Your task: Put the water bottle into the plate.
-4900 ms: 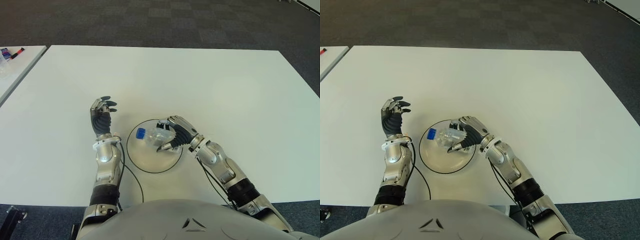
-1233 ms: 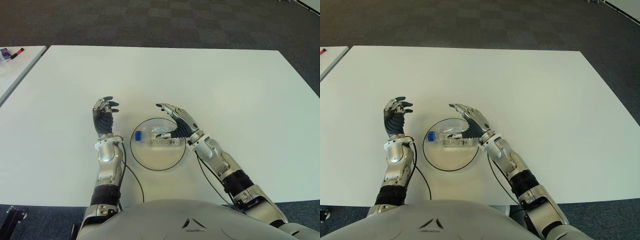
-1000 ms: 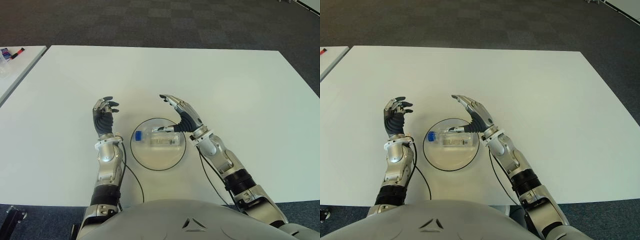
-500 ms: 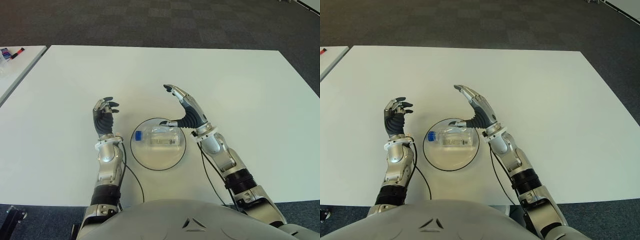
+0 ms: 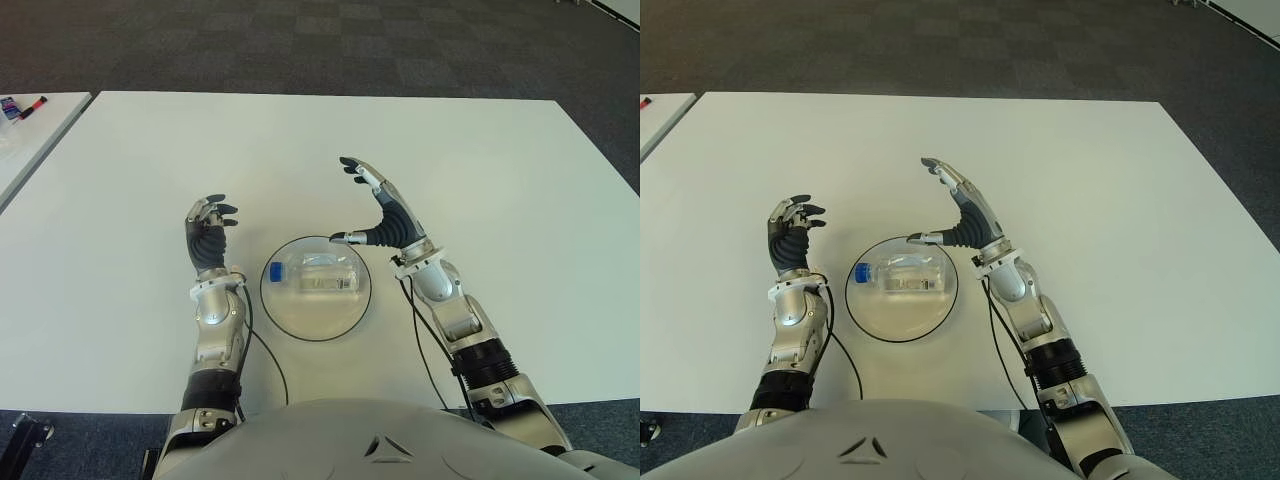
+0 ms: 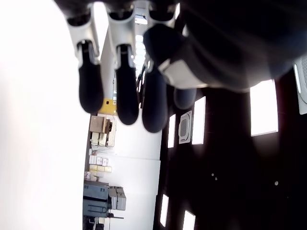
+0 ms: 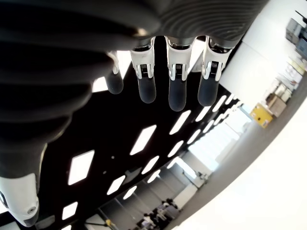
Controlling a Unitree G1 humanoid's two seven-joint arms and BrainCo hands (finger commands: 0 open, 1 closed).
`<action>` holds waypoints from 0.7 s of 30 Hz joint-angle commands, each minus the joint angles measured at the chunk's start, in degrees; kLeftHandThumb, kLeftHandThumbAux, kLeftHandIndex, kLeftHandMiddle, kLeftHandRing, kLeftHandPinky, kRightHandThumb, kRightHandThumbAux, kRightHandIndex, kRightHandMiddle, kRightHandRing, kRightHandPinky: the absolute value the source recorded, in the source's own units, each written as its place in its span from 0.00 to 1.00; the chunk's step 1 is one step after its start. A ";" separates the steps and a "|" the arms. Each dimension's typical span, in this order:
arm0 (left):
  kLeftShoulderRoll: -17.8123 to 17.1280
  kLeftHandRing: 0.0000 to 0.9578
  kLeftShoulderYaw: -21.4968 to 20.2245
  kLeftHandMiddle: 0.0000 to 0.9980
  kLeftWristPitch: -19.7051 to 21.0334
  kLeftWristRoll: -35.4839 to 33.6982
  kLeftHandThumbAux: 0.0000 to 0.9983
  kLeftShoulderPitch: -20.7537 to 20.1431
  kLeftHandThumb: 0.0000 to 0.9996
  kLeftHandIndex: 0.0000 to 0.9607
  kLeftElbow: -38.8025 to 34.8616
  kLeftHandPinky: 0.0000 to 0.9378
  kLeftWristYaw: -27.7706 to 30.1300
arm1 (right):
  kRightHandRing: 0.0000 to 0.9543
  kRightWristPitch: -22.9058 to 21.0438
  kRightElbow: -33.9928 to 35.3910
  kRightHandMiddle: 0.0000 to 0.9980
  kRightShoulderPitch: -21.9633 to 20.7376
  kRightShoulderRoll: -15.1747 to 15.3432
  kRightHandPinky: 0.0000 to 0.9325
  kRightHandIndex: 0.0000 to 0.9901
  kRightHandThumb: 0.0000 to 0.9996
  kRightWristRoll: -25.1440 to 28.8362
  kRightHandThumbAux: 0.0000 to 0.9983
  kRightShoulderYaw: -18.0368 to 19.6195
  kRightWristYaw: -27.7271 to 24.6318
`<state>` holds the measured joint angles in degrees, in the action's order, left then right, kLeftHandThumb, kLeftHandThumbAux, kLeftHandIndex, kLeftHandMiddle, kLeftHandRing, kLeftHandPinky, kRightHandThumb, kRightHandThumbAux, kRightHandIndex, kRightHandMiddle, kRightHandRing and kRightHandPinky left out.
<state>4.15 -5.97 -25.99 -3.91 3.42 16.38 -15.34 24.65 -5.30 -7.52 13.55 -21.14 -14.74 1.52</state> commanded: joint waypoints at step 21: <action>2.07 0.50 -0.03 0.54 1.04 -1.01 0.65 0.62 0.95 0.41 -0.42 0.56 0.51 | 0.21 -23.67 -15.64 0.17 -7.98 -14.68 0.30 0.10 0.30 38.07 0.68 19.28 -11.35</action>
<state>4.14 -5.98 -25.92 -4.58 3.44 16.14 -15.28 3.82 -21.01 -14.51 0.47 14.02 2.88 -9.97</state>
